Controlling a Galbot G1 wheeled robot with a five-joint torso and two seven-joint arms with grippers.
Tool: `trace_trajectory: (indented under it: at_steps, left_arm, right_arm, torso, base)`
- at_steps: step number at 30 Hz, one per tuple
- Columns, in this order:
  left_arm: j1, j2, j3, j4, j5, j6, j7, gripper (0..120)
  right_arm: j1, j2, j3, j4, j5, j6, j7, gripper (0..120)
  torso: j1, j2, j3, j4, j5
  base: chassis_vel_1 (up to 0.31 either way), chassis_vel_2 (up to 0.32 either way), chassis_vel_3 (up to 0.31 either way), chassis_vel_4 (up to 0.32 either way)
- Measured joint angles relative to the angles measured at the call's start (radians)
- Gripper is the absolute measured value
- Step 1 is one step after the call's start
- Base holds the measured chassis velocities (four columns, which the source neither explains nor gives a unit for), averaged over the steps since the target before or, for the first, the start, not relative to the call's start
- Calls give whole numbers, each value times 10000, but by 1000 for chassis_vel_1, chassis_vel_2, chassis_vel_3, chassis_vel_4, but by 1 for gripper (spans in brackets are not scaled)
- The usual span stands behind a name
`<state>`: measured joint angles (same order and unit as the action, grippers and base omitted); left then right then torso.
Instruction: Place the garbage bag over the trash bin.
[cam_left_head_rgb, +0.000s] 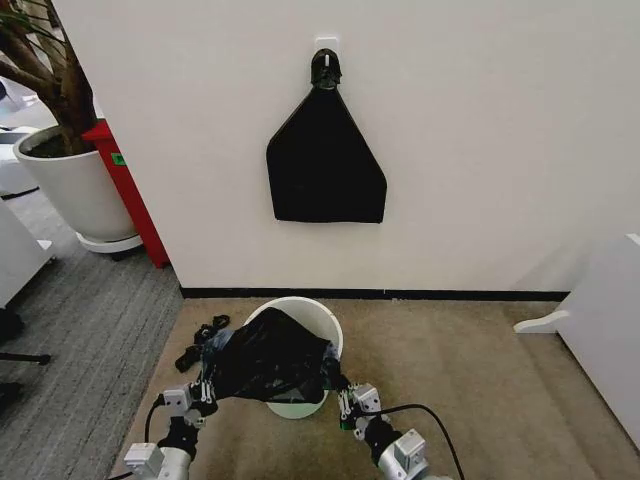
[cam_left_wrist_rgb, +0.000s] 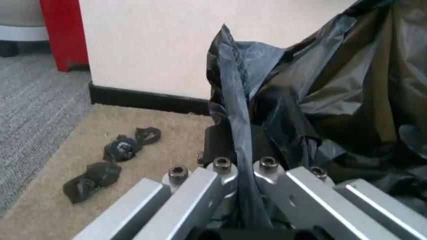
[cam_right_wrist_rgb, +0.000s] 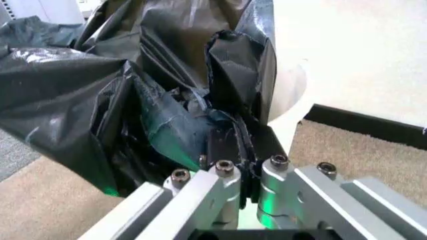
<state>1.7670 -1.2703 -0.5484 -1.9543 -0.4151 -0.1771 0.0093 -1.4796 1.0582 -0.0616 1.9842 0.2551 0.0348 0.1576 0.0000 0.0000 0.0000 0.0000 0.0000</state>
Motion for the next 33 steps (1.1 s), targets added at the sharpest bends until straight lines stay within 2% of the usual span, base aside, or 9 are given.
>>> trace_trajectory:
  at_steps: [18,27,33]
  left_arm:
    - [-628,3,114,1222,187,88,-108,0]
    - [-1551,235,145,2506,-393,-197,60,0]
    - [-2100,250,147,2859,-826,-426,215,0]
  right_arm:
    - [407,149,81,-1279,347,-62,16,0]
    - [868,543,236,-2317,386,111,-260,0]
    - [1027,659,392,-2636,356,249,-463,0]
  torso:
    - [0,0,1,0,-1]
    - [0,-1,1,0,-2]
    - [0,-1,1,0,-1]
  base:
    - [0,0,0,0]
    - [0,0,0,0]
    - [0,0,0,0]
